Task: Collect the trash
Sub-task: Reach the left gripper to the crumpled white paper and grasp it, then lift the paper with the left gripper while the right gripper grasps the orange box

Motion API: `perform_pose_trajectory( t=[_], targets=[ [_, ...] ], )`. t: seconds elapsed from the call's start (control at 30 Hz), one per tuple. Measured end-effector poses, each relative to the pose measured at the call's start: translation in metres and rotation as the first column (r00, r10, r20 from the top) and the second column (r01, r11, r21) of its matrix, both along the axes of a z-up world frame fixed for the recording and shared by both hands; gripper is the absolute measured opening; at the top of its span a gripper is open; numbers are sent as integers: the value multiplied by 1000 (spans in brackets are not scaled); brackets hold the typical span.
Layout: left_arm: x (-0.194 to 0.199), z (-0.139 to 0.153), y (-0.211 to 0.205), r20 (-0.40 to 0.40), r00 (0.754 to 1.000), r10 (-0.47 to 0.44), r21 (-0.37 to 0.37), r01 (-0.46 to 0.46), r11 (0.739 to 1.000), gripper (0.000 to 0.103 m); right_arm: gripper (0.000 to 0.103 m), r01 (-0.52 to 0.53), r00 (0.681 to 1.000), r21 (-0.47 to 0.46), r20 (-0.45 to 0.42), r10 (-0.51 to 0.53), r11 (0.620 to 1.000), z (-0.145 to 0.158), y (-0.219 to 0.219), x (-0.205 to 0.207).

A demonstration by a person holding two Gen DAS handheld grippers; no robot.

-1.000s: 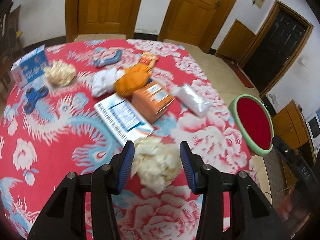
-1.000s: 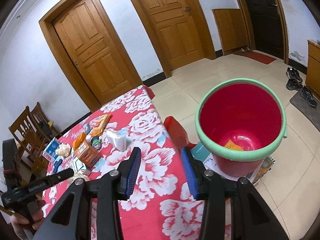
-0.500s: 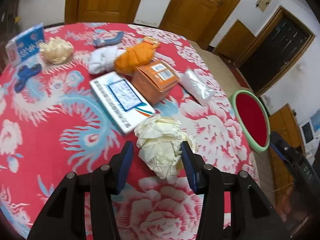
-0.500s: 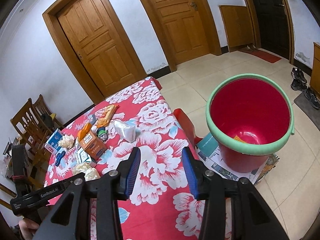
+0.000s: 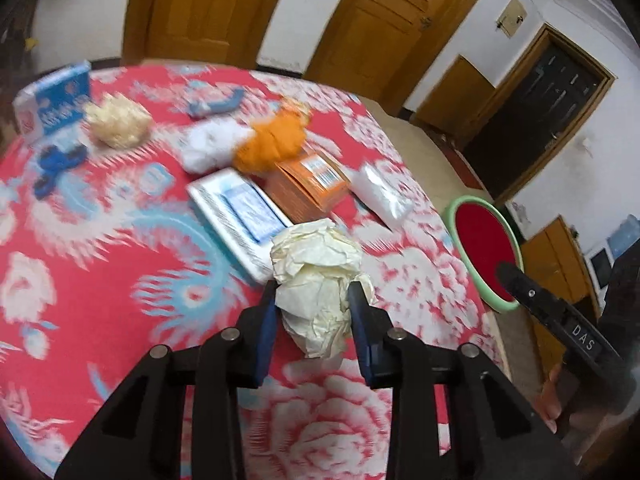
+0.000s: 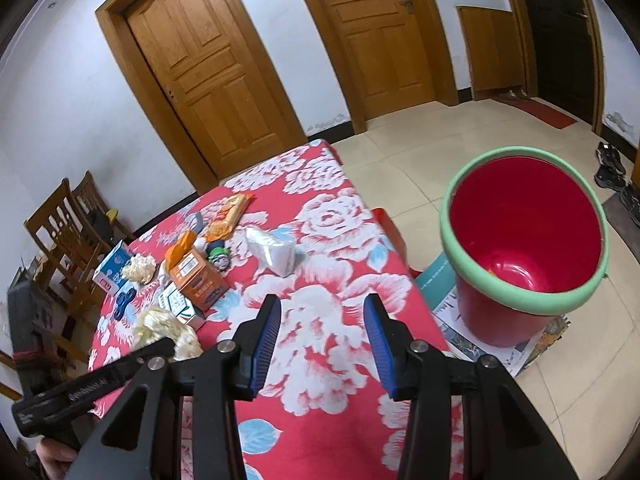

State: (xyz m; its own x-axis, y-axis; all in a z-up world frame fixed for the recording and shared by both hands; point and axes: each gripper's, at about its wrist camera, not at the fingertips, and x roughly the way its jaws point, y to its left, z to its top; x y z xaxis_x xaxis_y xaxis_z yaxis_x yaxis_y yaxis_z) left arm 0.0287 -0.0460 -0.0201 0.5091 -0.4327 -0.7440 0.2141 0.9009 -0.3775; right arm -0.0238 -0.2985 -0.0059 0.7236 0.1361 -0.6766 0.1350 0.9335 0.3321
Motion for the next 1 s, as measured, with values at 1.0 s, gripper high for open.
perform_pose_trajectory(
  t=[1.0],
  targets=[
    [37, -13, 96, 76, 956, 284, 132, -292, 947, 34, 68, -318, 947, -124, -95, 308, 940, -19, 132, 94]
  ],
)
